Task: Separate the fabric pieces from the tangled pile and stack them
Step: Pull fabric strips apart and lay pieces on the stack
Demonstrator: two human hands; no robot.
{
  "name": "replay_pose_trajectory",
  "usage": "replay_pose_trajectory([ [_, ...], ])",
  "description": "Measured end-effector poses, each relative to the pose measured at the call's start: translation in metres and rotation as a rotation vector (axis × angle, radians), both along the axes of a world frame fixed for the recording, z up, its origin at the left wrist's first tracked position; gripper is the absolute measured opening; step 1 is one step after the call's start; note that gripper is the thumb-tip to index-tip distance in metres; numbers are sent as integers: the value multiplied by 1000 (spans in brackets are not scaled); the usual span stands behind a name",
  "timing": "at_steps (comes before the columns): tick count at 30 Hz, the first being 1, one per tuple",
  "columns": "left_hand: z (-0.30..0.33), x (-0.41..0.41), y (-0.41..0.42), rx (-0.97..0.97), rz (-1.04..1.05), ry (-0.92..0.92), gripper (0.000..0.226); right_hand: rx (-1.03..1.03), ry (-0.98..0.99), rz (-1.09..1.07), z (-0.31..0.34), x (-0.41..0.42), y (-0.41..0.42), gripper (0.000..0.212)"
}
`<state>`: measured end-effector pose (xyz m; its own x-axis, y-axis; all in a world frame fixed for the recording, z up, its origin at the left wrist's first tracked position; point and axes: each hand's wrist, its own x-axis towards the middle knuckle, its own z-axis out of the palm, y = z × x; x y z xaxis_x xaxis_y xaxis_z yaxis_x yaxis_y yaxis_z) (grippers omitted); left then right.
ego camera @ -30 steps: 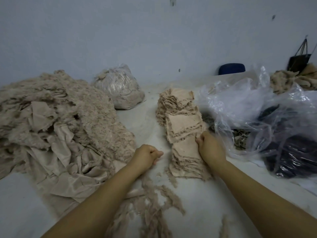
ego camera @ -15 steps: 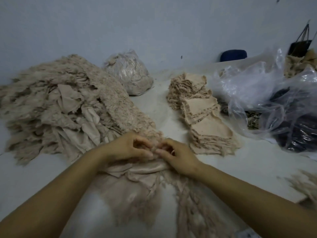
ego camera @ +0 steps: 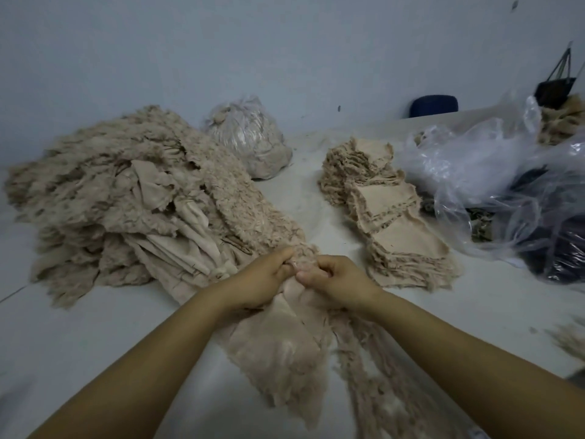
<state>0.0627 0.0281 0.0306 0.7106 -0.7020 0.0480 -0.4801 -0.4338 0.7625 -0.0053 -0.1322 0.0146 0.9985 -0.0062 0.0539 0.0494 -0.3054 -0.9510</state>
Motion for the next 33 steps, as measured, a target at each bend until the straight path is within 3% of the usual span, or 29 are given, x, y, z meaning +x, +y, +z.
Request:
replay_pose_trajectory([
  [3,-7,4,0,-81,143,-69,29,-26,-100,-88,-1,2,-5,26],
  [7,-19,18,22,-31,395,-166,36,-57,-123,-272,-7,-6,-35,37],
  [10,-12,10,17,52,284,-151,34,-13,-111,-170,-7,-12,-44,36],
  [13,2,-11,-21,-157,187,93,13,91,-132,6,-3,-13,-42,29],
  [15,8,-19,-44,-261,160,288,34,83,-149,96,0,-11,-45,12],
  [16,8,-20,-51,-275,152,309,31,51,-147,90,1,-10,-49,5],
  [18,12,-24,-58,-384,196,344,9,81,-77,28,1,-12,-59,17],
  [20,9,-20,-63,-532,337,449,18,274,83,-13,0,-12,-68,29],
  [22,6,-18,-69,-644,423,521,18,482,162,-79,-4,-14,-68,27],
  [26,0,-28,-90,-801,454,595,17,890,52,-386,-6,-7,-52,21],
  [30,12,-26,-100,-1061,538,740,19,863,-16,-471,-1,2,-33,30],
  [33,23,-16,-95,-1088,562,814,21,781,-4,-332,3,0,-22,33],
])
